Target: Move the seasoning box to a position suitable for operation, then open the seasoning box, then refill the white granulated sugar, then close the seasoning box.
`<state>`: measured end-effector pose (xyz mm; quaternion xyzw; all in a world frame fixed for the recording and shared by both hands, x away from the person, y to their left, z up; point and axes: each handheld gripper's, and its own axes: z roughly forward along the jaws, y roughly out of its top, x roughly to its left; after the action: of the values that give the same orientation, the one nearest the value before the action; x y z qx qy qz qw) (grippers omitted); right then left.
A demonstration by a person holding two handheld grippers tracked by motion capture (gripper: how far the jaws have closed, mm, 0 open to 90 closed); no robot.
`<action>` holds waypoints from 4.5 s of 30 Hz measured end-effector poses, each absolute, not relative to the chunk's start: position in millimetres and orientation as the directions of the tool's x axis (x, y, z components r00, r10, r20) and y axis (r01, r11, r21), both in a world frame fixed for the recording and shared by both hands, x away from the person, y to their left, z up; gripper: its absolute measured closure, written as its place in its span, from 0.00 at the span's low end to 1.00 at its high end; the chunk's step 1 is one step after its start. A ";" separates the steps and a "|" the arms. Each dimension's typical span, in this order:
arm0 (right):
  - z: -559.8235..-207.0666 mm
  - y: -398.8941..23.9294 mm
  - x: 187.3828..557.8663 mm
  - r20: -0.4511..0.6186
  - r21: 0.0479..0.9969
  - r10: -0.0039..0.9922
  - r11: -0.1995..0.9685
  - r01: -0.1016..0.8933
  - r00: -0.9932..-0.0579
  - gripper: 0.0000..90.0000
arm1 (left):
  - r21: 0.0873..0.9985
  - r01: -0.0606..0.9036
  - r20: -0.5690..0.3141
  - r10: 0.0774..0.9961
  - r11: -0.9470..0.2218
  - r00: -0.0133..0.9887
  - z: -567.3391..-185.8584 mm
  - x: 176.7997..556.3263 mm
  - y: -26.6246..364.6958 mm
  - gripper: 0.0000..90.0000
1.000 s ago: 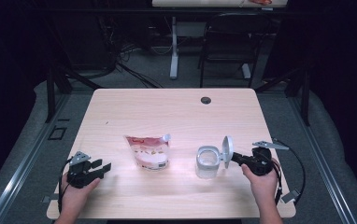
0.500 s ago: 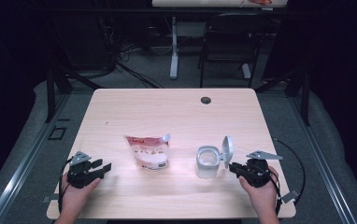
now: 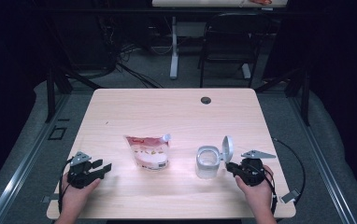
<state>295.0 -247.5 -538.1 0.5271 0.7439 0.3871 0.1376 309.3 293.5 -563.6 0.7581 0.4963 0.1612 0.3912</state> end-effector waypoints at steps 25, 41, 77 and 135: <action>-541.3 -254.5 320.7 0.275 0.765 0.883 0.039 0.643 -0.380 0.95 | 0.749 0.631 -0.137 0.884 -0.203 0.447 -566.0 307.6 292.6 0.57; -547.7 -254.4 335.3 0.307 0.763 0.875 0.008 0.646 -0.374 0.94 | 0.747 0.636 -0.143 0.888 -0.193 0.437 -566.6 307.7 294.7 0.57; -537.8 -264.3 318.6 0.197 0.792 0.903 0.083 0.605 -0.382 0.71 | 0.756 0.638 -0.196 0.879 -0.146 0.434 -559.7 303.9 299.6 0.53; -434.2 -179.0 298.8 -0.010 0.825 0.737 0.388 0.412 -0.675 0.66 | 0.833 0.500 -0.134 0.792 -0.236 0.596 -443.6 311.4 248.8 0.57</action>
<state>298.8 -179.0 -434.2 0.3544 0.8106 0.4249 0.1917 311.4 248.8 -443.6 0.7694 0.4199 0.1606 0.4538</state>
